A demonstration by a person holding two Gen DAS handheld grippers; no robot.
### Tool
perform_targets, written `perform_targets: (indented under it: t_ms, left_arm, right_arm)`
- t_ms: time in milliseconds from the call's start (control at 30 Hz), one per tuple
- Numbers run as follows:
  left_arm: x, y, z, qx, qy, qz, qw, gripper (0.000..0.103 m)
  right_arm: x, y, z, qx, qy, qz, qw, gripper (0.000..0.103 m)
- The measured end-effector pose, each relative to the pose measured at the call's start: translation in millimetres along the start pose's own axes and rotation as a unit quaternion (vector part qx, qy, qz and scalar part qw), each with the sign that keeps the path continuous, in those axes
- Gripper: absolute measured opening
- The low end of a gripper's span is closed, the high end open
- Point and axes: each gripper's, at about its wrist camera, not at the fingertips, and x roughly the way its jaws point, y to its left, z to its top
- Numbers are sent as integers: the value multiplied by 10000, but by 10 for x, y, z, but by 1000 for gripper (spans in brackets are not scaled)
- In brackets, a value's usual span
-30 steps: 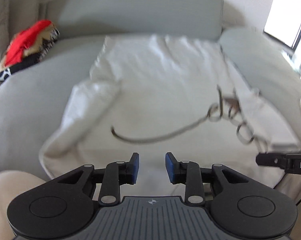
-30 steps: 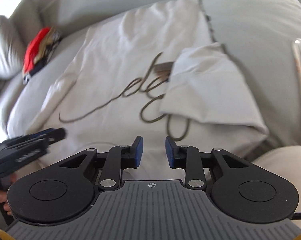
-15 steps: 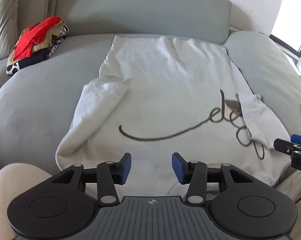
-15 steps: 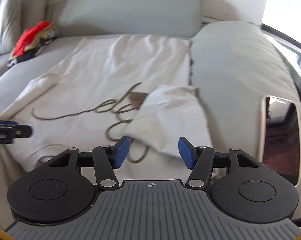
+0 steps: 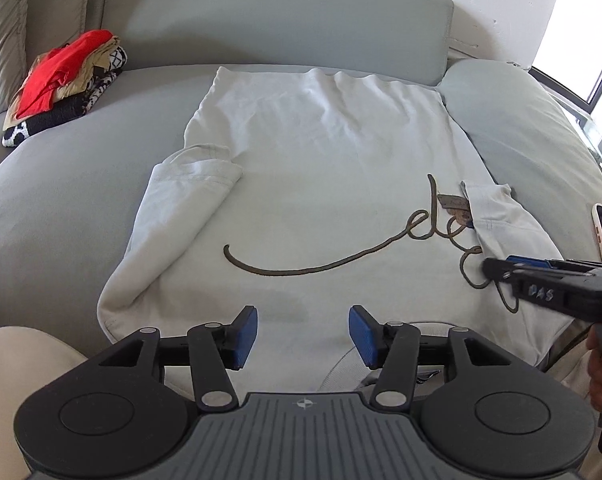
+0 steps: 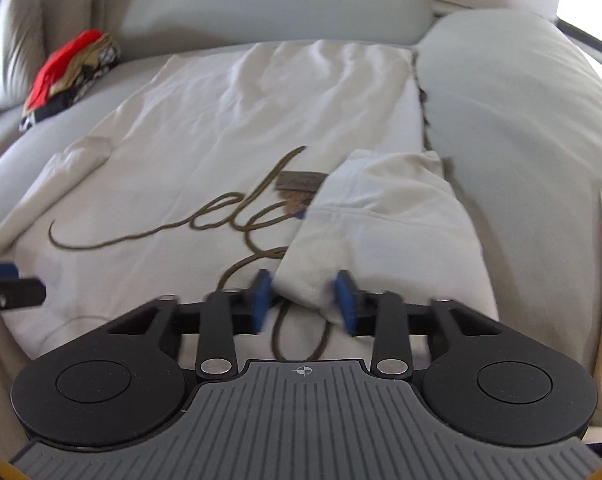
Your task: Fold clothes
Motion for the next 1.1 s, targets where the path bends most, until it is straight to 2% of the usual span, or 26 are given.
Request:
perform_targets:
  t_ms: [33, 100, 200, 300, 433, 500, 533, 567, 600, 667, 700, 800, 867, 1033, 1100]
  left_arm:
    - [2, 4, 1, -27, 5, -9, 10000, 51]
    - [-6, 3, 6, -52, -5, -46, 10000, 51]
    - [-41, 1, 9, -55, -67, -100, 9999, 51]
    - [-76, 30, 19, -146, -134, -165, 9997, 51]
    - [-83, 71, 17, -254, -144, -231, 9993, 51]
    - [-81, 83, 7, -283, -111, -245, 9992, 51]
    - [-80, 89, 2, -297, -94, -252, 9992, 52]
    - [-80, 95, -2, -311, -78, -259, 9991, 54]
    - [-81, 102, -7, -325, -67, -265, 9991, 57]
    - [-98, 135, -14, -354, -82, -262, 9990, 57]
    - [-105, 156, -17, -378, -90, -255, 9989, 58]
    - [-151, 338, -14, -689, -247, -85, 9973, 58]
    - [-188, 480, -8, -935, -381, 59, 9949, 57]
    - [-238, 1107, 209, -1761, -787, 480, 9800, 52]
    - [-150, 1332, 405, -1836, -788, 404, 9790, 51]
  right_arm:
    - [-15, -47, 10, 66, 8, -67, 10000, 5]
    - [-94, -117, 39, 60, -115, -235, 9996, 5]
    - [-388, -321, 146, 402, -610, -650, 9952, 4]
    - [-713, -759, 244, 1164, -986, -1344, 9791, 5]
    - [-761, -940, 233, 1539, -799, -1574, 9722, 6]
    - [-781, -1025, 226, 1719, -698, -1680, 9682, 22]
    - [-791, -1068, 222, 1808, -647, -1733, 9660, 26]
    - [-801, -1111, 218, 1897, -596, -1785, 9636, 41]
    - [-811, -1154, 215, 1986, -545, -1838, 9612, 49]
    - [-831, -1240, 208, 2163, -443, -1941, 9558, 49]
    - [-856, -1168, 225, 2041, -499, -1931, 9584, 49]
    - [-928, -893, 300, 1640, -726, -1501, 9723, 49]
    - [-922, -677, 327, 1396, -720, -1049, 9820, 49]
    - [-768, -85, 269, 954, -370, 120, 9947, 49]
    - [-629, 134, 221, 817, -55, 724, 9940, 48]
